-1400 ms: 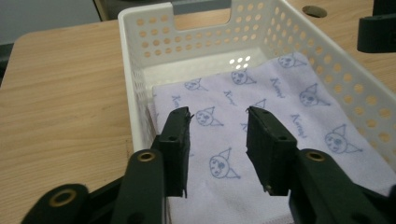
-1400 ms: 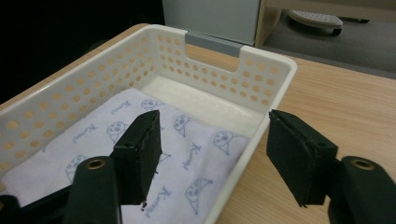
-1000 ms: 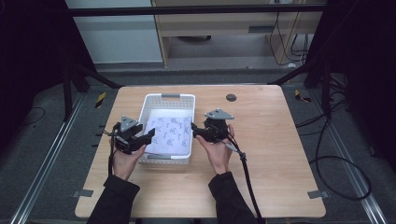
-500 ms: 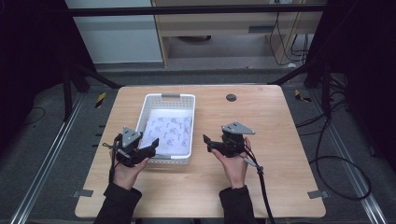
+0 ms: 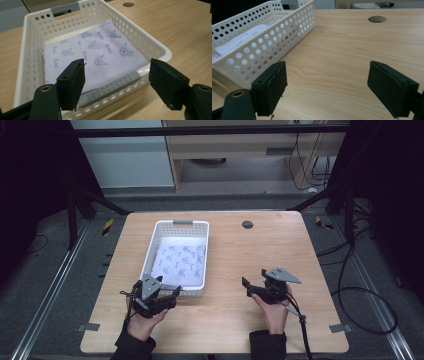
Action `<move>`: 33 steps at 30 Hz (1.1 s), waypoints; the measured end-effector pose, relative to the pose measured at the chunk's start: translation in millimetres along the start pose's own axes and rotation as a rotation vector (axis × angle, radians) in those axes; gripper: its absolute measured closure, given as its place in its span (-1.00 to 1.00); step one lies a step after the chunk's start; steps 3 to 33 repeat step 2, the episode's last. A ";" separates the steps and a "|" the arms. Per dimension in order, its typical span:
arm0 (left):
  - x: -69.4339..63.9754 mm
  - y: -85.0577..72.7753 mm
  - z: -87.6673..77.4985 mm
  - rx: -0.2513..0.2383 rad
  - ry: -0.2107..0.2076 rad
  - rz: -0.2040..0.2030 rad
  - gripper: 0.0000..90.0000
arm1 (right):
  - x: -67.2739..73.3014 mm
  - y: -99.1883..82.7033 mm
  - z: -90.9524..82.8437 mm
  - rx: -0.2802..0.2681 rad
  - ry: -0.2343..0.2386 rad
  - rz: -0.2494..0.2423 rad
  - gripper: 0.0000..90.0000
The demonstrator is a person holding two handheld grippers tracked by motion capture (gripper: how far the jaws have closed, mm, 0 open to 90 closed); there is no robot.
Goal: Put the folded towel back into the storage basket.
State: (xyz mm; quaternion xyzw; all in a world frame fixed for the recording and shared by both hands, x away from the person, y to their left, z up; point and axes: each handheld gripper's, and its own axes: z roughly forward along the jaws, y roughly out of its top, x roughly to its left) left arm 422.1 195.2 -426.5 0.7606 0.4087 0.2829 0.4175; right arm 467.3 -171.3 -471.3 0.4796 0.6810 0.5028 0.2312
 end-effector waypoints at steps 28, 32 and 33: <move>-3.2 -4.8 -0.5 0.009 -0.001 0.002 -0.37 | -7.6 -5.3 -6.4 -0.005 -0.016 0.009 -0.64; -3.2 -4.8 -0.5 0.009 -0.001 0.002 -0.37 | -7.6 -5.3 -6.4 -0.005 -0.016 0.009 -0.64; -3.2 -4.8 -0.5 0.009 -0.001 0.002 -0.37 | -7.6 -5.3 -6.4 -0.005 -0.016 0.009 -0.64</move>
